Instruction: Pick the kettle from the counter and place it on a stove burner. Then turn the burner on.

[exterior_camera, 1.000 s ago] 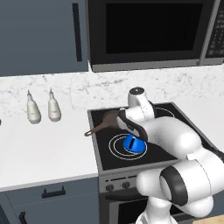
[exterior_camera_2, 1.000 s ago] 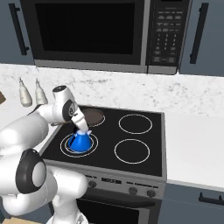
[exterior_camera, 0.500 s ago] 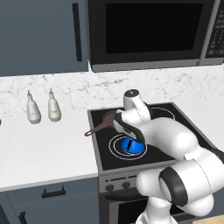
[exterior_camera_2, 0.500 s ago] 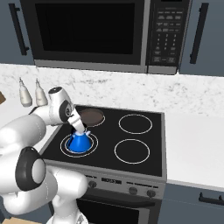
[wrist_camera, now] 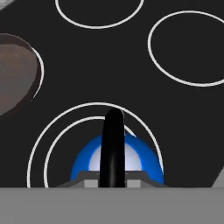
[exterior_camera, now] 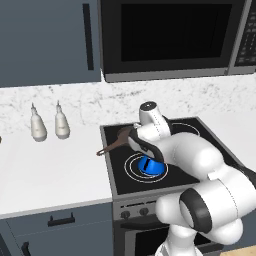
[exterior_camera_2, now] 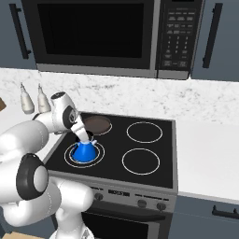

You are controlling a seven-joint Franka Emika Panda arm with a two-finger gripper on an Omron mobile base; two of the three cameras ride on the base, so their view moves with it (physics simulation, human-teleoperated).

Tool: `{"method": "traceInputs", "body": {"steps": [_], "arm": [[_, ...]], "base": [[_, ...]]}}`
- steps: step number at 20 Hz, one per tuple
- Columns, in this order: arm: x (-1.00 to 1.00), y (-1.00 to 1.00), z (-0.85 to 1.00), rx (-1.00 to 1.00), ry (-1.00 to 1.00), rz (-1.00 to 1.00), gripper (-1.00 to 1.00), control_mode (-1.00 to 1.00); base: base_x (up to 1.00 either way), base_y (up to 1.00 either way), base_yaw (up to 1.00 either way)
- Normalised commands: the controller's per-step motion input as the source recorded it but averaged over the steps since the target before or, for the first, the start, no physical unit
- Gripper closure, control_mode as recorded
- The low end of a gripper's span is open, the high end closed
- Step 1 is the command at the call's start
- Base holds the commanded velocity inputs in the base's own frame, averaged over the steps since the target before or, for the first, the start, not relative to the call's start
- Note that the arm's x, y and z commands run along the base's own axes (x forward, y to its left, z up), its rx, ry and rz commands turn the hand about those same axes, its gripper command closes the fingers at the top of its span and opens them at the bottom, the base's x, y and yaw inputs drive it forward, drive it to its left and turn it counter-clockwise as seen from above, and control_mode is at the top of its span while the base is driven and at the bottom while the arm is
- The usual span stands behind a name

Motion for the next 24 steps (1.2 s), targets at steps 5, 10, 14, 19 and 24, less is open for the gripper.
{"method": "traceInputs", "body": {"steps": [5, 10, 14, 19, 24], "arm": [[0.10, 0.00, 0.00, 0.00, -0.01, -0.12, 1.00, -1.00], [0.04, 0.08, -0.01, -0.02, 0.00, -0.14, 1.00, -1.00], [0.00, 0.20, -0.06, -0.03, 0.00, -0.14, 1.00, -1.00], [0.00, 0.24, -0.10, -0.04, 0.00, -0.14, -1.00, -1.00], [0.00, 0.08, -0.13, -0.03, 0.00, -0.12, -1.00, -1.00]], "base": [[0.00, 0.00, 0.00], [0.00, 0.00, 0.00], [0.00, 0.00, 0.00], [0.00, 0.00, 0.00], [0.00, 0.00, 0.00]]}}
